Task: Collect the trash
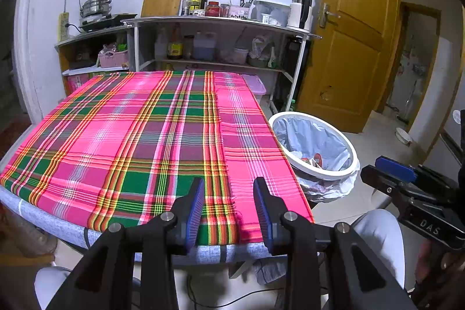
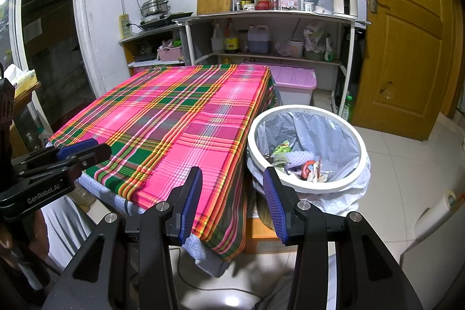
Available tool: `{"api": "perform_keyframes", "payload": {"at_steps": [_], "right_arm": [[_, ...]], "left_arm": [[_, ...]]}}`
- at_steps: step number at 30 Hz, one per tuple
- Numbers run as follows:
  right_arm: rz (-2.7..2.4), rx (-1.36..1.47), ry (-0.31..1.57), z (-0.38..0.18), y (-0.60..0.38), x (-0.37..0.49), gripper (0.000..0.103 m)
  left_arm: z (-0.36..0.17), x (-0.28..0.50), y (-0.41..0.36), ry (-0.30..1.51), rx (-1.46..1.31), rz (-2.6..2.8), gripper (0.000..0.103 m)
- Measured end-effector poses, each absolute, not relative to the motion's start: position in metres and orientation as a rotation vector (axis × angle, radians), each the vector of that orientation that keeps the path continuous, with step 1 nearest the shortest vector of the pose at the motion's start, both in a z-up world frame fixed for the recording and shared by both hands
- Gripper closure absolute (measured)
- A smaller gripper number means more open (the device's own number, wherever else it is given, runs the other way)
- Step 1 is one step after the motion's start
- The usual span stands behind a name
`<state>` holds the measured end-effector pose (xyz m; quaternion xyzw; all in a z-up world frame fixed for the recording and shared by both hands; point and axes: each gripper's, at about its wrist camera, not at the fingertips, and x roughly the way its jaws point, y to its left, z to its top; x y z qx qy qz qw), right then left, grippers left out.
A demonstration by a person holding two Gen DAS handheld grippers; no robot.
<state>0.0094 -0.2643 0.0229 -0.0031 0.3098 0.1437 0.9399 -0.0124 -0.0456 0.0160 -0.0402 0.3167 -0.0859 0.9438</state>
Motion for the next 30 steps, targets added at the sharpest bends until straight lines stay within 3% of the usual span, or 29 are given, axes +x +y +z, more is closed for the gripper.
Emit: {"api": "perform_keyframes", "payload": {"at_steps": [30], "right_arm": [[0.292,-0.008,0.632,0.0228,-0.2643,0.0092,0.058]], "left_arm": [[0.0110,-0.0130,-0.0500,0.652,-0.081,-0.178,0.069]]}}
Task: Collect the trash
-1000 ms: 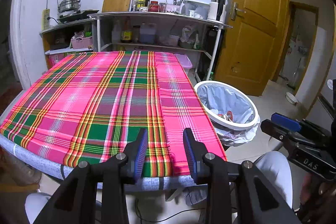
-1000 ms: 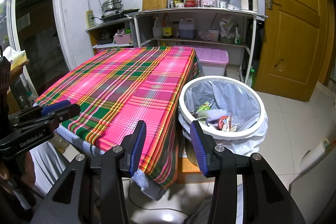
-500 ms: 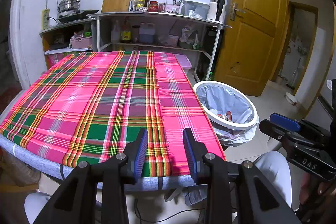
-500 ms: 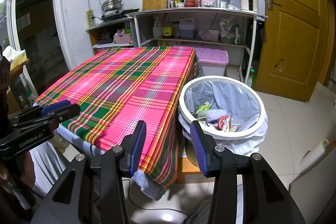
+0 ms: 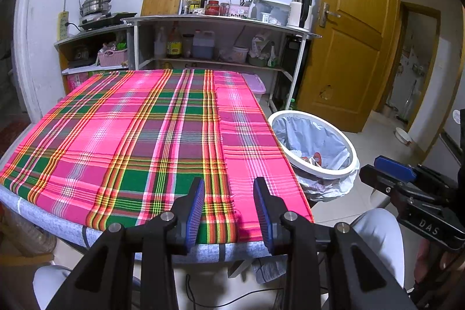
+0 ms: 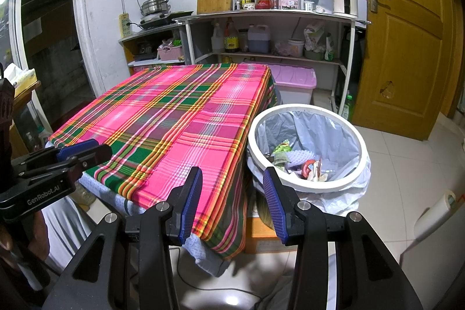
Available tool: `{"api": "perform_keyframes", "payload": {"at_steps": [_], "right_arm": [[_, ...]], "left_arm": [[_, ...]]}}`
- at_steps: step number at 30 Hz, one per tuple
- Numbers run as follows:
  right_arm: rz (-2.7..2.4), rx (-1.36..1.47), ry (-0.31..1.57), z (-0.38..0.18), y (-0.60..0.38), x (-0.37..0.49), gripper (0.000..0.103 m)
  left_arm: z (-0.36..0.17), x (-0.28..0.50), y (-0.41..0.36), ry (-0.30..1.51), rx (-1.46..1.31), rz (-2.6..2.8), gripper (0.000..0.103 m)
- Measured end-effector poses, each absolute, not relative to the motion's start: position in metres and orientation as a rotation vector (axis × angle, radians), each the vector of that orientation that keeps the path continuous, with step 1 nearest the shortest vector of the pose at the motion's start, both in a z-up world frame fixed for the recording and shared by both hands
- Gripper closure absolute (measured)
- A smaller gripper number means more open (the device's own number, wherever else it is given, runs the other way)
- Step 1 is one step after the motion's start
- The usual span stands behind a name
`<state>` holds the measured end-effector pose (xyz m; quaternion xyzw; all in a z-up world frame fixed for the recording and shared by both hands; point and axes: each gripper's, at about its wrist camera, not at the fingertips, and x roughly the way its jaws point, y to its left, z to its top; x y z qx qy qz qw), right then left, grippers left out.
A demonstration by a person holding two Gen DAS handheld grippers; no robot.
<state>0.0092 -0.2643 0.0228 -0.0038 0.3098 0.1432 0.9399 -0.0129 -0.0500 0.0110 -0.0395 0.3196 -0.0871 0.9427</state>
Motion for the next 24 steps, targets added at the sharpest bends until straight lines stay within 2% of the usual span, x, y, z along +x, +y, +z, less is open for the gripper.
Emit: {"api": "perform_keyframes", "payload": {"at_steps": [24], "right_arm": [[0.292,-0.007,0.637,0.0210,-0.2656,0.0083,0.058]], "left_arm": [[0.0057,-0.0176,-0.0469,0.638,-0.061,-0.162,0.069]]}}
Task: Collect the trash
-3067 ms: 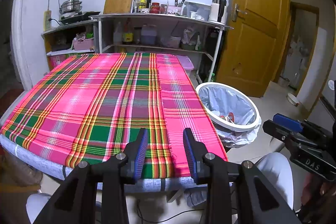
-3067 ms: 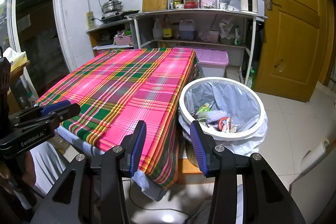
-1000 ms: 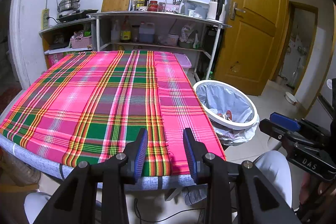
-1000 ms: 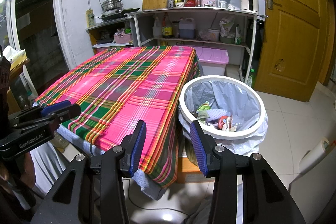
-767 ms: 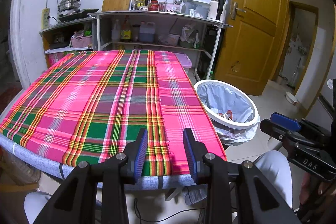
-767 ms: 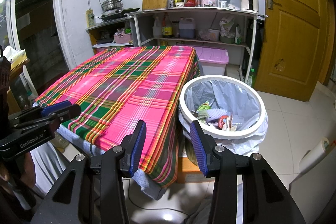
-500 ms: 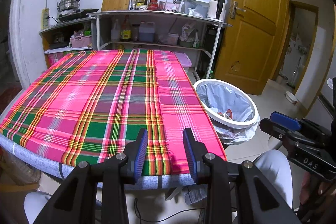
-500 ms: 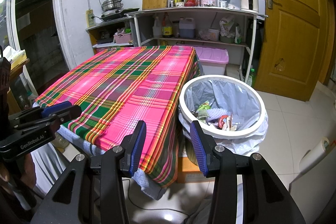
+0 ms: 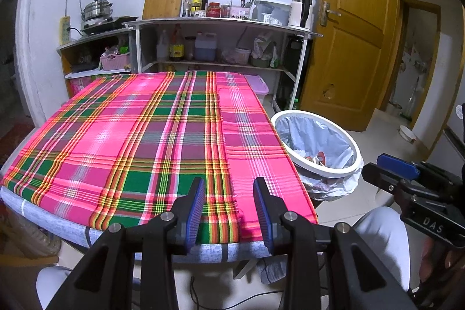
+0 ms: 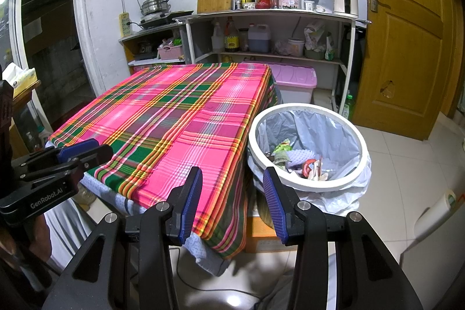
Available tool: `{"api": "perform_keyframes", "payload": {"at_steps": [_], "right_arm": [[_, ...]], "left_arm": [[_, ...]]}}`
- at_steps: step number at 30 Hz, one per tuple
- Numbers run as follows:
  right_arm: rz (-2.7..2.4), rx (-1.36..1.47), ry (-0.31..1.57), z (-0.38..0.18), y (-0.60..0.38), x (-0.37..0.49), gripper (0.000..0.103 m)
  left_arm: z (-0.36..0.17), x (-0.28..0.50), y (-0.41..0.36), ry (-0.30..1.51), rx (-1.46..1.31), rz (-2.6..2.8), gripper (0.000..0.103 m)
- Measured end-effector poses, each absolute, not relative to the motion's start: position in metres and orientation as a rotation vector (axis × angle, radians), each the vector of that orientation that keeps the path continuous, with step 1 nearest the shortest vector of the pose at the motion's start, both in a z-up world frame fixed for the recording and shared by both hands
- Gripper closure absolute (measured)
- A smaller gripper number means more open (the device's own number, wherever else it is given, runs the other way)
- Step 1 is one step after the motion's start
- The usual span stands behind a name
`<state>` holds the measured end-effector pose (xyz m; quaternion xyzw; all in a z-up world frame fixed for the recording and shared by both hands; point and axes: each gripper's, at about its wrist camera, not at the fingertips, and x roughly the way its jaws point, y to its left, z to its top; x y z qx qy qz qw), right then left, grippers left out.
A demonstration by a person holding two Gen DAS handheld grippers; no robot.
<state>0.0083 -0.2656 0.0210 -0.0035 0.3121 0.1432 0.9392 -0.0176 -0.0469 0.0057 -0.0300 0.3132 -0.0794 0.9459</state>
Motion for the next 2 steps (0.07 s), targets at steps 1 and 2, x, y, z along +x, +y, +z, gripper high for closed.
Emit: {"api": "perform_keyframes", "payload": {"at_steps": [1,2], "right_arm": [[0.292,-0.007,0.637,0.0210,-0.2656,0.0083,0.058],[0.293,-0.008,0.637,0.0211,-0.2656,0.0084,0.058]], "left_arm": [[0.0061,-0.0176,-0.0462,0.639,-0.063,-0.163,0.069],[0.0079,-0.0168,-0.0470,0.639,-0.062,-0.163,0.069]]}}
